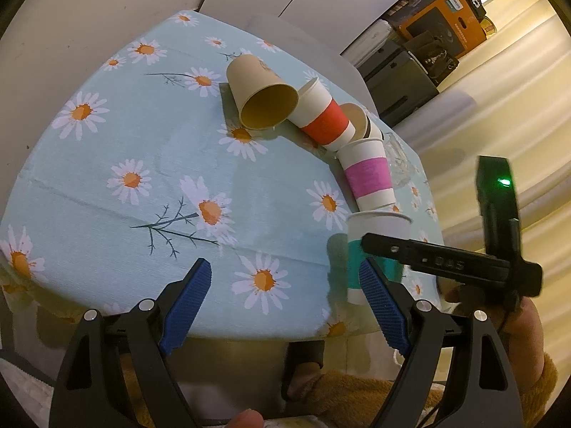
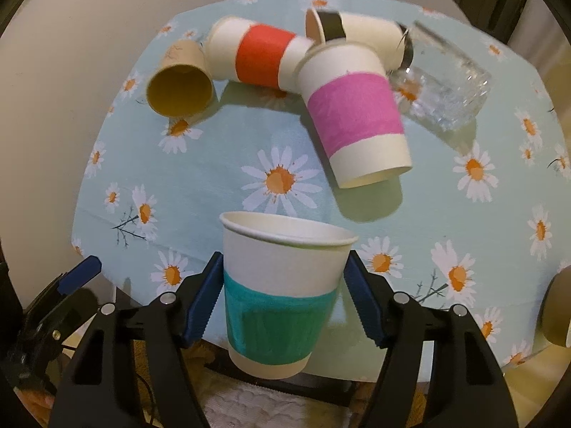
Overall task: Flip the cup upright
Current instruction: 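Lower the upright teal-band cup onto the tablecloth with the right gripper, then open the right gripper and withdraw it from the cup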
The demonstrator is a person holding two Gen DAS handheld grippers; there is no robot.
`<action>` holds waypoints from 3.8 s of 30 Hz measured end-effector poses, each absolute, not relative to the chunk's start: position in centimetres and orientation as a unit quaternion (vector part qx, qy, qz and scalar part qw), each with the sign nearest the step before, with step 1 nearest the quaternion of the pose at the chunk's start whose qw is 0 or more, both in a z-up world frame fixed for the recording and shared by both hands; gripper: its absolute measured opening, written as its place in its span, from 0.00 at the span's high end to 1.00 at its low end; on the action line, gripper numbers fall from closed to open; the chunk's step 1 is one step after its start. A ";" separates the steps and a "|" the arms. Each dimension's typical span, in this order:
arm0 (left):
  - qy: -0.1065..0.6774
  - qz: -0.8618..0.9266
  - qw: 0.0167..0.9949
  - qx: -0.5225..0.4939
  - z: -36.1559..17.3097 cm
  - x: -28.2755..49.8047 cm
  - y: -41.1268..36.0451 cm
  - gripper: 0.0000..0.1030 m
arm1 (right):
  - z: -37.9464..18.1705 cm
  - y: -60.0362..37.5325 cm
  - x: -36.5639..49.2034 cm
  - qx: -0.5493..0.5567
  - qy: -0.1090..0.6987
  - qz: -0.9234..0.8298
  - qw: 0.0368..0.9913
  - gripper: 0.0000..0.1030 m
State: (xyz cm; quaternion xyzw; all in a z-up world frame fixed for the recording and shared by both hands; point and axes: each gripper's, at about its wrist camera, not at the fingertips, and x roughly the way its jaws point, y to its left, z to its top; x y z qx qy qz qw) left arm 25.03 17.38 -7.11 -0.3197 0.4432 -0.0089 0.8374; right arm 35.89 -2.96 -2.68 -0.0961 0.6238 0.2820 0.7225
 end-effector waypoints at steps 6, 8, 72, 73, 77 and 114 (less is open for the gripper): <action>0.442 -0.010 0.841 -0.312 -7.1 25.2 17.0 0.20 | 0.3 -4.5 33.3 -0.094 0.535 0.307 0.782 0.34; 0.444 -0.013 0.841 -0.309 -7.1 25.3 16.8 0.20 | 1.5 -5.5 32.2 -0.084 0.493 0.311 0.808 0.34; 0.451 0.009 0.848 -0.280 -8.5 27.4 15.4 0.20 | -6.6 -7.9 22.4 -0.106 0.161 0.209 0.959 0.24; 0.451 0.010 0.848 -0.280 -8.6 27.4 15.3 0.20 | -6.4 -8.0 22.3 -0.105 0.162 0.210 0.958 0.23; 0.447 0.008 0.849 -0.280 -8.4 27.2 15.4 0.20 | -5.6 -8.3 21.8 -0.107 0.165 0.213 0.957 0.16; 0.286 0.013 0.954 -0.088 -1.4 13.2 5.4 0.07 | 8.4 -21.2 12.3 -0.095 0.174 0.266 0.943 0.05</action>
